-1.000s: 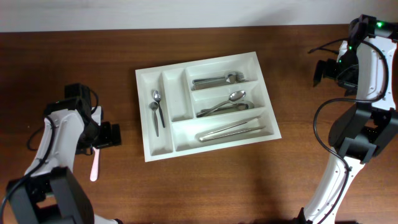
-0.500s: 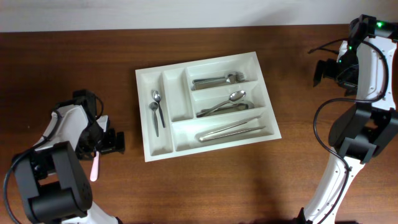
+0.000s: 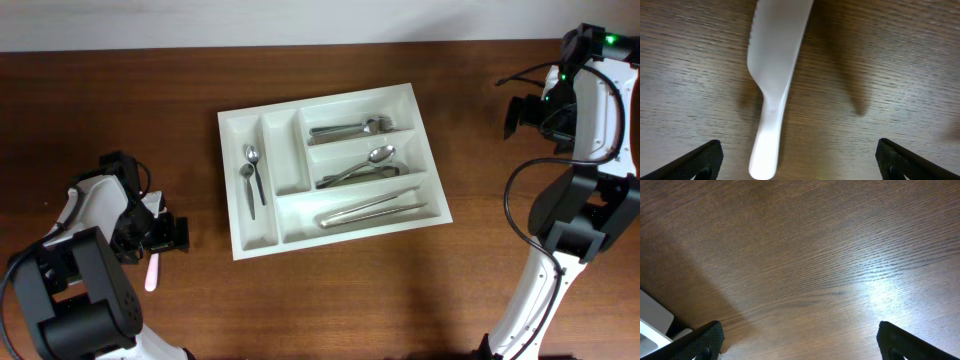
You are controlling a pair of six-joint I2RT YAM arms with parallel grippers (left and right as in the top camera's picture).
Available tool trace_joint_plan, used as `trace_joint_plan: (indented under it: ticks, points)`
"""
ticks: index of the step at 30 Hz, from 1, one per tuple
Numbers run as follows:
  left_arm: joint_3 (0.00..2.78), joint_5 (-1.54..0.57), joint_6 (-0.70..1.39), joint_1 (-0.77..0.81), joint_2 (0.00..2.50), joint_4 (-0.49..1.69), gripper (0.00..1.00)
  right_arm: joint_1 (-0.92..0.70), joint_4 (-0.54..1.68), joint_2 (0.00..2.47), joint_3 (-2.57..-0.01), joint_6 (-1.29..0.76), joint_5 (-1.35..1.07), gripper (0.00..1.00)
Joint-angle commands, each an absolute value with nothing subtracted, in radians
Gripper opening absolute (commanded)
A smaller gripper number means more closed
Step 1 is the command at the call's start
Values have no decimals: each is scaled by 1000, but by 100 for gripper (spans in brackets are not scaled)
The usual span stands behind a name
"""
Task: Pack container
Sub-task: 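Lower the left gripper onto the pink knife handle and close it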
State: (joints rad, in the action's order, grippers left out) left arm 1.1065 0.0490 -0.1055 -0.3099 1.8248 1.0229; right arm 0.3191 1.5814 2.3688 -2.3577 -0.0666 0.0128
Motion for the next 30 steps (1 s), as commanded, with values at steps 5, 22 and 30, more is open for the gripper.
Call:
trace_joint_plan:
  ticks: [5, 22, 30]
  points:
    - [1096, 95, -163, -313, 1835, 994, 100, 315, 1580, 2364, -2354, -59, 7, 99]
    - [1095, 93, -216, -313, 1838, 946, 100, 315, 1580, 2364, -2354, -59, 7, 99]
    - [1053, 63, -215, -313, 1840, 905, 100, 315, 1580, 2364, -2354, -59, 7, 99]
